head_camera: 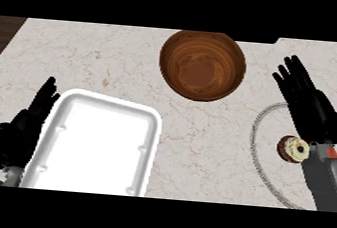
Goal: Pick the sweet potato from the placemat and place it in the bowl
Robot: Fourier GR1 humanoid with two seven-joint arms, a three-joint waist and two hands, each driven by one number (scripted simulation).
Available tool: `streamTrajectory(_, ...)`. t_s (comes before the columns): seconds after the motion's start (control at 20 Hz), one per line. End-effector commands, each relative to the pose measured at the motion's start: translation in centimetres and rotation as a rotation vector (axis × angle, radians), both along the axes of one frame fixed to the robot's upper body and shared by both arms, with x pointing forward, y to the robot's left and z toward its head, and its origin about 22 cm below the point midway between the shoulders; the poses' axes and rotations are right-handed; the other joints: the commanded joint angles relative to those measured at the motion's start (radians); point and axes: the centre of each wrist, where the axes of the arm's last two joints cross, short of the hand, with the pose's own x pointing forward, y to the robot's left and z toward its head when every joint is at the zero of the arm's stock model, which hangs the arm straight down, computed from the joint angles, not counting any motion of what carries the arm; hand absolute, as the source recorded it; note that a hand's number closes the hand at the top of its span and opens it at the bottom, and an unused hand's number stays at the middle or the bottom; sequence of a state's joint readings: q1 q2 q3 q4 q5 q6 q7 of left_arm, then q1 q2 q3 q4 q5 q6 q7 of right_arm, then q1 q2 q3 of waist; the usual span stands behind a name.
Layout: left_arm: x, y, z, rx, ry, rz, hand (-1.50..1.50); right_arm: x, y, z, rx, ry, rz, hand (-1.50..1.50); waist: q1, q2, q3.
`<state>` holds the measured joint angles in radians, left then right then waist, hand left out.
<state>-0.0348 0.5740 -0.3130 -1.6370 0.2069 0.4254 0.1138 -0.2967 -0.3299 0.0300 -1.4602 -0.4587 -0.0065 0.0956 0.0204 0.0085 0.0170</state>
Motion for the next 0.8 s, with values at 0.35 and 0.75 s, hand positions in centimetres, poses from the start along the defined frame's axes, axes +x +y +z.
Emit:
streamTrajectory(0.35,2.3,-0.4,1.9,-0.153,0.068,-0.124,0.00,-0.9,-9.8,6.9,-0.710,-0.180,0.273,1.50,-0.057,-0.011,-0.023)
streamTrajectory(0.75,4.9,1.8,2.1,-0.221,0.105,-0.194,0.00,-6.0,-15.4,-3.6,-0.476,-0.425,0.280,-1.50,-0.032,-0.005,-0.015)
